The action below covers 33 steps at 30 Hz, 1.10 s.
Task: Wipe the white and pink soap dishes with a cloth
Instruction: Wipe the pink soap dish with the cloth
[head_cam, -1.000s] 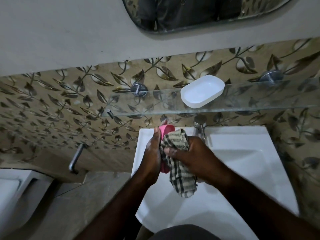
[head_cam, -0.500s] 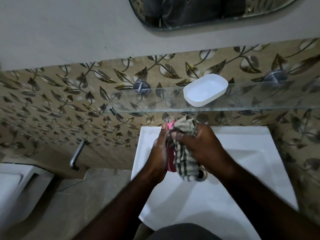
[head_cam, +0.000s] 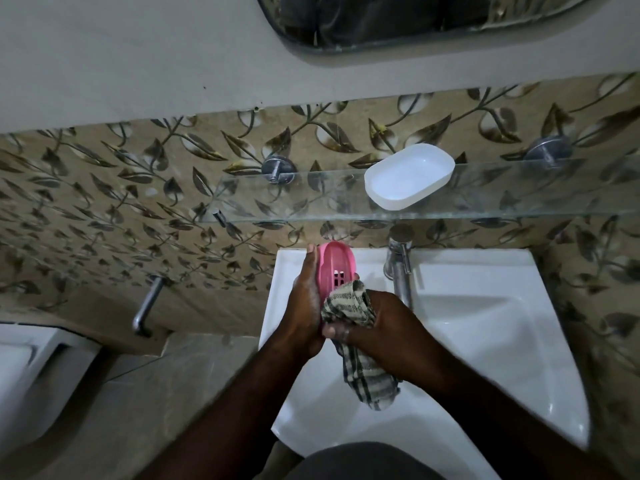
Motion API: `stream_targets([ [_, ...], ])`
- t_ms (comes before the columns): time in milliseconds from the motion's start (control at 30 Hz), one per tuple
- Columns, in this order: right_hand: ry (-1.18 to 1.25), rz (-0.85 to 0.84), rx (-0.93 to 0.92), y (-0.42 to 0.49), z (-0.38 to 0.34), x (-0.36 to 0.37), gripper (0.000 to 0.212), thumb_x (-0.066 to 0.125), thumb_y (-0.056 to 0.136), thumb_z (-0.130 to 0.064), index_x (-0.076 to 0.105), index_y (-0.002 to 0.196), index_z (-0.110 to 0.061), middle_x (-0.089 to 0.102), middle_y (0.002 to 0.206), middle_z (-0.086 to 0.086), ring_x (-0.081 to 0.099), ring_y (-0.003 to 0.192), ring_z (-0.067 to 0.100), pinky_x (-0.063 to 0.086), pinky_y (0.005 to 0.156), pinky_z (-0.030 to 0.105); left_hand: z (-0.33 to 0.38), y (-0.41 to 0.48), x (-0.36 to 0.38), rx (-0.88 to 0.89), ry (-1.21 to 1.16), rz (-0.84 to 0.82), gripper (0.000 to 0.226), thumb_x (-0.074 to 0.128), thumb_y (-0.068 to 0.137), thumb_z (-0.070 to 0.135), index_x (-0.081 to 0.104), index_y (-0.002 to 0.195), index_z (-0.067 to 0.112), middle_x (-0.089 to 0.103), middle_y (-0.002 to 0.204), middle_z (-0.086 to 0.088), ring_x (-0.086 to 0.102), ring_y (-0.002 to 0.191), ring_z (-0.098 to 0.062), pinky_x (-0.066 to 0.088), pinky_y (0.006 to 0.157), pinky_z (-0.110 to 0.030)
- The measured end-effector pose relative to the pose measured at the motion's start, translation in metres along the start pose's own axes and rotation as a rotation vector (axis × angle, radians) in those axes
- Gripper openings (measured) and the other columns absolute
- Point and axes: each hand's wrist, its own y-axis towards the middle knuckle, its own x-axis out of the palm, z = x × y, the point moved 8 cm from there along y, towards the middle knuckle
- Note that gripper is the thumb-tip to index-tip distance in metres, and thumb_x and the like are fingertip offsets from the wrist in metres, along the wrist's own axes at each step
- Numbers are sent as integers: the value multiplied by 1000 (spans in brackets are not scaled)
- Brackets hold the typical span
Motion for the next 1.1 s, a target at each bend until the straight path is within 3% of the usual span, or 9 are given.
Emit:
stream_targets([
  [133,10,118,-35,2,0,-3,13,79,79,-20,69,77,-28,73,70,-5,70,66,9,54,64,22,7,2,0,31,34,-2,85,52,72,71,64,112,-3,68,92,-21,68,75,-29,56,73,-37],
  [300,-156,43,27,-1,13,-2,18,82,75,-25,70,87,-23,72,72,3,70,67,21,58,72,43,3,5,-9,-57,-8,3,84,49,74,73,64,117,3,70,93,-18,68,76,-27,58,66,-34],
  [433,-81,66,-3,4,4,-6,11,82,74,-20,72,80,-20,74,73,2,70,66,13,57,70,35,-5,3,0,-76,-67,-6,75,51,78,72,72,101,3,69,77,-14,66,57,-25,54,47,-28],
  [500,11,122,-30,6,1,-4,8,80,74,-25,72,77,-25,74,72,-2,70,66,10,56,66,27,1,5,4,-26,-108,-21,70,52,78,70,76,89,6,71,75,-13,69,60,-25,57,52,-29],
  [600,-13,123,-92,3,-1,2,17,81,76,-24,70,82,-34,72,72,-8,69,65,9,55,64,27,10,7,0,-40,-116,-45,73,46,85,70,68,104,3,71,78,-15,69,66,-26,59,60,-32],
  [700,-268,64,-88,2,5,0,21,79,78,-27,58,80,-29,66,64,3,66,50,22,54,48,32,11,5,-9,-109,-140,-28,75,42,89,67,60,123,2,67,87,-18,64,76,-29,53,76,-40],
  [800,-466,80,-79,8,5,-9,27,81,75,-30,55,73,-27,65,70,-1,66,61,17,54,61,37,13,3,-12,-49,-64,9,75,43,88,67,58,125,3,66,91,-16,64,77,-26,55,70,-37],
  [933,-183,78,-110,11,-10,5,15,79,69,-30,65,73,-34,71,71,-11,66,66,3,53,66,26,22,-2,-7,84,-18,61,80,51,77,66,61,120,-2,66,94,-19,66,77,-27,56,70,-36],
  [1100,-304,95,-298,-3,-18,9,10,74,78,-30,65,83,-31,59,76,-20,58,69,-2,46,65,21,29,-2,-11,57,11,0,82,45,81,68,57,128,2,69,101,-17,67,82,-27,58,68,-34],
])
